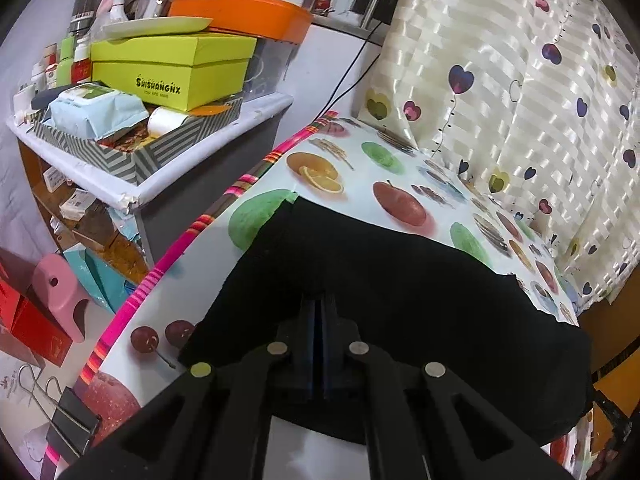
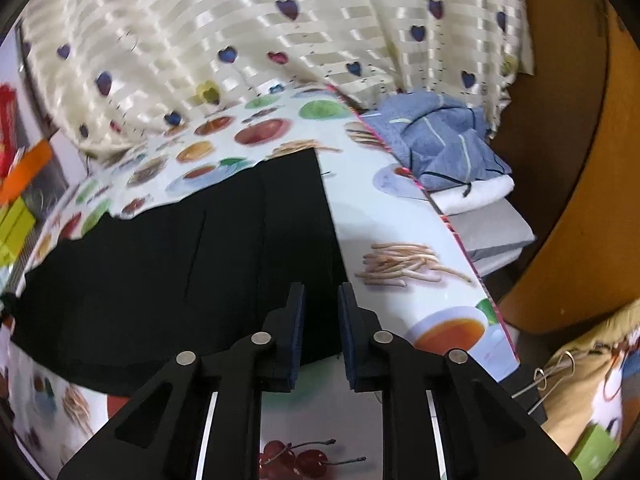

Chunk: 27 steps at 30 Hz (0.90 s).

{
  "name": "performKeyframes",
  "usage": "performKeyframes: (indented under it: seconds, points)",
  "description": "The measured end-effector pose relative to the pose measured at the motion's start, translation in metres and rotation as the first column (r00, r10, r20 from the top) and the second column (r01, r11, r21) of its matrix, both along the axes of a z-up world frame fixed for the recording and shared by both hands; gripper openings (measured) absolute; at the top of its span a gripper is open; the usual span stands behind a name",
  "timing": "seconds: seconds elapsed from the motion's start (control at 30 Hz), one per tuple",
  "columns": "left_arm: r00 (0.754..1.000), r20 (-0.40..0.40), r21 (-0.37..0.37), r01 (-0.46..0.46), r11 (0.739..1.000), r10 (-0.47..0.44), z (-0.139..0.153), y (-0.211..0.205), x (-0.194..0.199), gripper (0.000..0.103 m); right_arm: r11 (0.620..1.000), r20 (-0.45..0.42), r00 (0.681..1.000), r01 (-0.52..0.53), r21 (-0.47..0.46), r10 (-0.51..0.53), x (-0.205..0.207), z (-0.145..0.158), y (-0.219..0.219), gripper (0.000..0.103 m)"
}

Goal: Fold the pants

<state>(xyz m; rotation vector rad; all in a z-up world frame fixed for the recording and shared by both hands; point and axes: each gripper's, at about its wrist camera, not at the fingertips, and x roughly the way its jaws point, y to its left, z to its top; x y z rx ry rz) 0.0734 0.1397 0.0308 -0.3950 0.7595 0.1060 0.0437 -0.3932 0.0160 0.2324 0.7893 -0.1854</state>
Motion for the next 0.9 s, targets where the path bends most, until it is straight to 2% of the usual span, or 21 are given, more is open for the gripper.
performKeyframes:
  seconds: [0.03, 0.07, 0.17, 0.4, 0.5, 0.67, 0.7, 0.8, 0.9]
  points:
    - [1.000, 0.001, 0.000, 0.002, 1.000, -0.002, 0.001, 0.000, 0.000, 0.003, 1.000, -0.010, 1.000, -0.002, 0.014, 0.002, 0.001, -0.001, -0.002, 0.013]
    - [1.000, 0.002, 0.000, 0.003, 1.000, -0.003, 0.001, -0.001, 0.000, 0.003, 0.999, -0.005, 1.000, 0.005, 0.031, -0.005, 0.000, -0.001, -0.005, 0.007]
    - [1.000, 0.012, -0.001, 0.010, 1.000, -0.010, 0.006, 0.000, -0.002, 0.003, 0.995, 0.041, 0.999, 0.003, 0.095, -0.007, -0.007, 0.008, -0.015, 0.005]
    - [0.996, 0.086, -0.033, 0.009, 0.999, -0.006, 0.032, 0.011, -0.020, 0.003, 0.992, 0.139, 0.990, -0.034, 0.122, 0.017, -0.026, 0.044, -0.015, 0.004]
    - [0.999, 0.054, -0.021, 0.001, 1.000, 0.000, 0.020, 0.013, -0.020, 0.003, 0.991, 0.120, 0.993, -0.027, 0.129, 0.011, -0.027, 0.037, -0.016, 0.004]
    - [0.998, -0.063, -0.039, -0.025, 0.999, 0.022, -0.026, 0.019, -0.019, 0.003, 0.988, 0.012, 1.000, 0.023, 0.152, -0.025, -0.025, -0.003, -0.026, 0.001]
    - [0.998, -0.059, -0.052, -0.025, 0.998, 0.022, -0.029, 0.022, -0.020, 0.003, 0.986, 0.010, 1.000, 0.026, 0.163, -0.028, -0.027, -0.005, -0.028, 0.000]
    - [0.998, -0.055, -0.020, -0.018, 1.000, 0.017, -0.024, 0.019, -0.019, 0.003, 0.990, 0.021, 0.998, 0.059, 0.128, -0.063, -0.035, 0.001, -0.036, 0.000]
    - [0.998, -0.063, -0.020, -0.010, 1.000, 0.009, -0.024, 0.019, -0.020, 0.004, 0.990, 0.027, 0.995, 0.089, 0.110, -0.092, -0.040, 0.005, -0.044, 0.001]
